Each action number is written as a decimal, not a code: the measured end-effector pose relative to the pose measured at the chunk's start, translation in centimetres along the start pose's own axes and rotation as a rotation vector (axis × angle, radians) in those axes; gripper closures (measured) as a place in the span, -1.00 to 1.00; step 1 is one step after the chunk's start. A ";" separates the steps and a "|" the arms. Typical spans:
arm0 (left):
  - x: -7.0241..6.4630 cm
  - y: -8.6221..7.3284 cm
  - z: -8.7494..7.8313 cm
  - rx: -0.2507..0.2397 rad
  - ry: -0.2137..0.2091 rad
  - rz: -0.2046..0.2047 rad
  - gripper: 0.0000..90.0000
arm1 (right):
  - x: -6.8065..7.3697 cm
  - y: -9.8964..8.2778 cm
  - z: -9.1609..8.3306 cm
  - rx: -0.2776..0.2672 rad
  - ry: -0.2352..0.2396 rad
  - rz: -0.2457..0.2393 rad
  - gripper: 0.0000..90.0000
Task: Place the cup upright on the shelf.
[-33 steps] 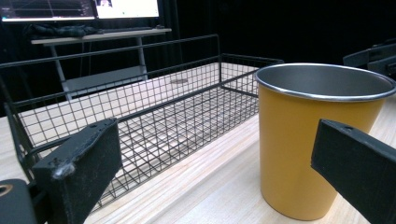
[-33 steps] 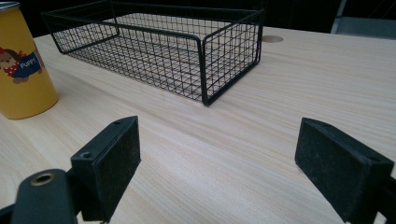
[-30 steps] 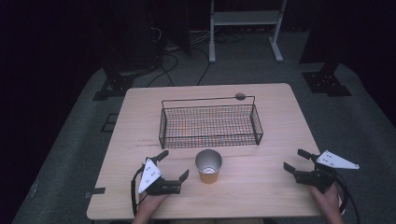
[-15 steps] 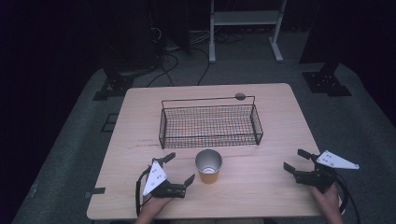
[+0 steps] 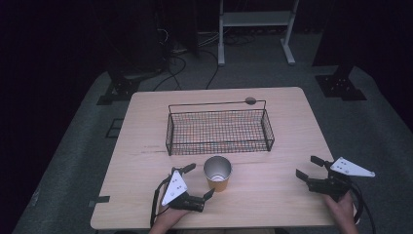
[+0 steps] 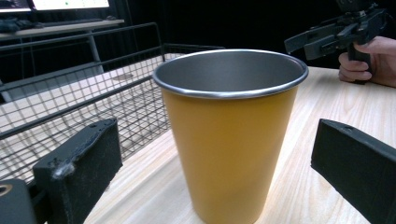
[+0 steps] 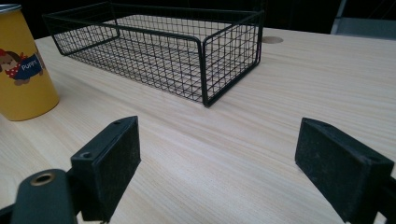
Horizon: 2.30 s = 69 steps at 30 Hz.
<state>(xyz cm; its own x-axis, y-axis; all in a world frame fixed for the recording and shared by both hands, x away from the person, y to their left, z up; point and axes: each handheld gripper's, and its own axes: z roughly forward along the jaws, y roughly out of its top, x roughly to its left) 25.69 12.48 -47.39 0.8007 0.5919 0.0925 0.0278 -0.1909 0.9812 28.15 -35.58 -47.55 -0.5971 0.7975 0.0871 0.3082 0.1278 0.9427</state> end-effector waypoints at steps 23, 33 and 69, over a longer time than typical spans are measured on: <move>-0.7 0.3 2.9 0.032 -0.023 -0.012 -0.98 | -0.1 0.0 0.0 -0.002 0.001 0.004 -0.71; -0.5 0.8 4.1 0.036 -0.009 -0.012 -0.98 | -0.1 0.0 0.0 -0.004 0.003 0.003 -0.71; -0.3 3.4 5.7 0.042 -0.069 0.019 -0.70 | -0.1 0.0 0.0 -0.006 0.004 0.001 -0.71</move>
<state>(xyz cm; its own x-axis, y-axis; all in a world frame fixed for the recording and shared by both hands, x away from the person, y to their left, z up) 28.95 7.14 -45.03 0.8408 0.5326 0.0972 0.0367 -0.2352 0.9713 28.17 -35.65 -47.52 -0.5998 0.7951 0.0898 0.3043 0.1229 0.9446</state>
